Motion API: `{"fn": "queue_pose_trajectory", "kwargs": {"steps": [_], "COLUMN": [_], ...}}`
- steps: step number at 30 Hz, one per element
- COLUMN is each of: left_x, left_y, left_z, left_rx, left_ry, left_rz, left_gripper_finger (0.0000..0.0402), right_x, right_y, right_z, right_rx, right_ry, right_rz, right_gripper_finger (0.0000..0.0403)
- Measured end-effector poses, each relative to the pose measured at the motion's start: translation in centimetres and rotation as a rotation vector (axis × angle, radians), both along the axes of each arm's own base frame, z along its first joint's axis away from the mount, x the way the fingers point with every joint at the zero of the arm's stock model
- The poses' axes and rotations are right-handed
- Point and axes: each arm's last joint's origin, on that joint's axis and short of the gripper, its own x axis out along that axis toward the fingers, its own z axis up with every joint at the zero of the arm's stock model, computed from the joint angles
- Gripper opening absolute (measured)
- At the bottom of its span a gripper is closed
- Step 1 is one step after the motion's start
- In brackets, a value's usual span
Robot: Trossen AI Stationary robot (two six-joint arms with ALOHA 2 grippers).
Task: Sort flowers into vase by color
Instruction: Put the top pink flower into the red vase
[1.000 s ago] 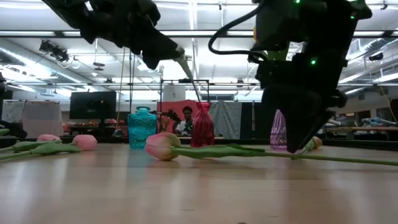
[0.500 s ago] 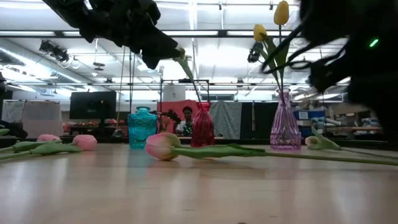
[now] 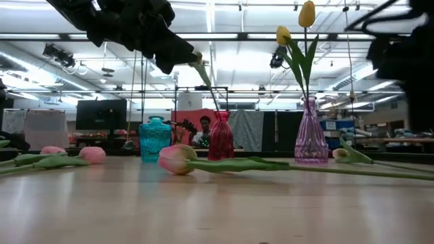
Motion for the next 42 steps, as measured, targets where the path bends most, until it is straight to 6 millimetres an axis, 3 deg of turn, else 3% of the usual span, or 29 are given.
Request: {"fn": "queue_pose_trajectory", "kwargs": {"steps": [8, 19, 24, 29, 37, 42], "left_x": [0.0, 0.0, 0.0, 0.0, -0.3, -0.8], "left_y": [0.0, 0.0, 0.0, 0.0, -0.1, -0.2], "left_z": [0.0, 0.0, -0.1, -0.1, -0.2, 0.3], "left_rx": [0.004, 0.003, 0.002, 0.001, -0.007, -0.003], "left_ry": [-0.003, -0.001, 0.005, 0.007, 0.040, 0.021], "left_rz": [-0.001, -0.001, -0.001, -0.001, -0.002, -0.002], "left_gripper_finger": [0.0168, 0.0168, 0.0168, 0.0168, 0.0168, 0.0168], "right_x": [-0.5, 0.8, 0.9, 1.1, 0.6, -0.7], "right_y": [-3.8, -6.5, -7.5, -8.2, -8.2, -8.4], "right_z": [-3.2, -4.9, -5.3, -6.2, -6.5, -5.5], "right_rx": [-0.070, -0.076, -0.075, -0.019, 0.008, 0.022], "right_ry": [0.015, -0.072, -0.066, -0.107, -0.127, -0.074], "right_rz": [-0.126, -0.089, -0.088, -0.082, -0.113, -0.119], "right_gripper_finger": [0.0113, 0.0181, 0.0188, 0.0146, 0.0022, 0.0020]}}
